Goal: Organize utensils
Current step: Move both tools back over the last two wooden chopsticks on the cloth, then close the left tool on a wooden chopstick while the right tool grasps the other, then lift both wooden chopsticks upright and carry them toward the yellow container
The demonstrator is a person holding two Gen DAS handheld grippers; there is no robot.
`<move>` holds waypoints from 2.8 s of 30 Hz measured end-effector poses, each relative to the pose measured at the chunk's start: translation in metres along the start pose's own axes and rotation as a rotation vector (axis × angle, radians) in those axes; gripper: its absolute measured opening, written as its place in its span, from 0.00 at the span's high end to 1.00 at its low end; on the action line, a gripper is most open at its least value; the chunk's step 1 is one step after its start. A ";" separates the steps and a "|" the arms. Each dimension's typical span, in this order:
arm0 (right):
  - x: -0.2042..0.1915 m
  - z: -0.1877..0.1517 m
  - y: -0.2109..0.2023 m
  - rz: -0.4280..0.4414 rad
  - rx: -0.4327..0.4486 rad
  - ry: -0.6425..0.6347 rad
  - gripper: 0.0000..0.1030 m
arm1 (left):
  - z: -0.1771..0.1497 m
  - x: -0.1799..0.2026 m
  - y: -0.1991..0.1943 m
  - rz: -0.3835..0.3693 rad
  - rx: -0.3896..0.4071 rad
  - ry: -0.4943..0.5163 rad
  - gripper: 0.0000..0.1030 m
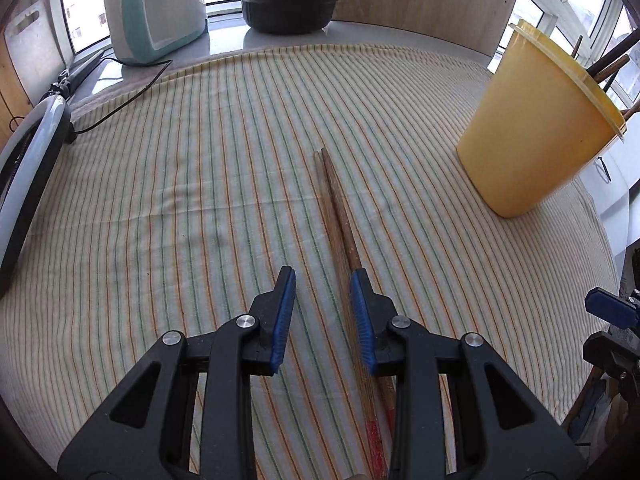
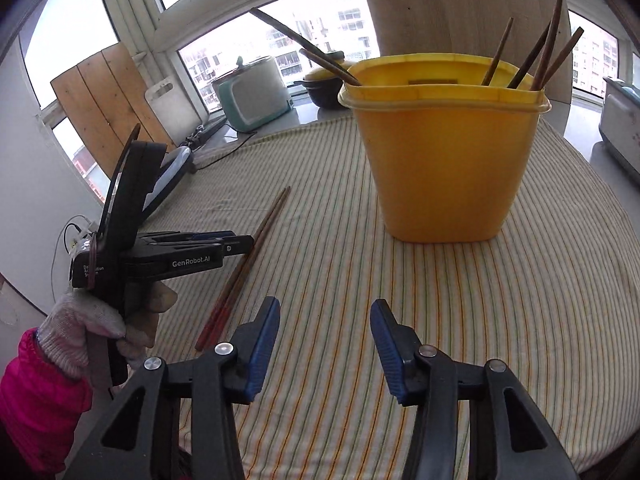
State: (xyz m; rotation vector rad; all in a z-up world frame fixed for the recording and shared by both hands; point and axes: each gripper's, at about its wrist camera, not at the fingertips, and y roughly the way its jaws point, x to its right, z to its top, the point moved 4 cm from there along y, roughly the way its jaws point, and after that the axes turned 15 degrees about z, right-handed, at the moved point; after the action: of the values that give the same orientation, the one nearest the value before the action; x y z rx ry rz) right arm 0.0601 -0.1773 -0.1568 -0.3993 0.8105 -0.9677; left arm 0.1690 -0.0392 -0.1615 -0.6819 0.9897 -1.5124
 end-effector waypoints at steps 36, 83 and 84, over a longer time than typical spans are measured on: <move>-0.036 0.047 0.136 0.017 -0.275 -0.048 0.73 | -0.016 -0.055 0.003 -0.026 -0.066 -0.090 0.93; -0.073 0.075 0.101 0.099 -0.199 -0.146 0.96 | 0.013 -0.094 -0.063 -0.077 0.112 -0.251 0.96; -0.074 0.076 0.096 0.103 -0.185 -0.155 0.97 | 0.013 -0.094 -0.065 -0.079 0.117 -0.250 0.96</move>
State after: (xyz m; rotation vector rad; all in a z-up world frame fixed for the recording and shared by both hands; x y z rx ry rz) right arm 0.1488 -0.0675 -0.1365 -0.5794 0.7738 -0.7582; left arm 0.1658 0.0499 -0.0880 -0.8115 0.6865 -1.4985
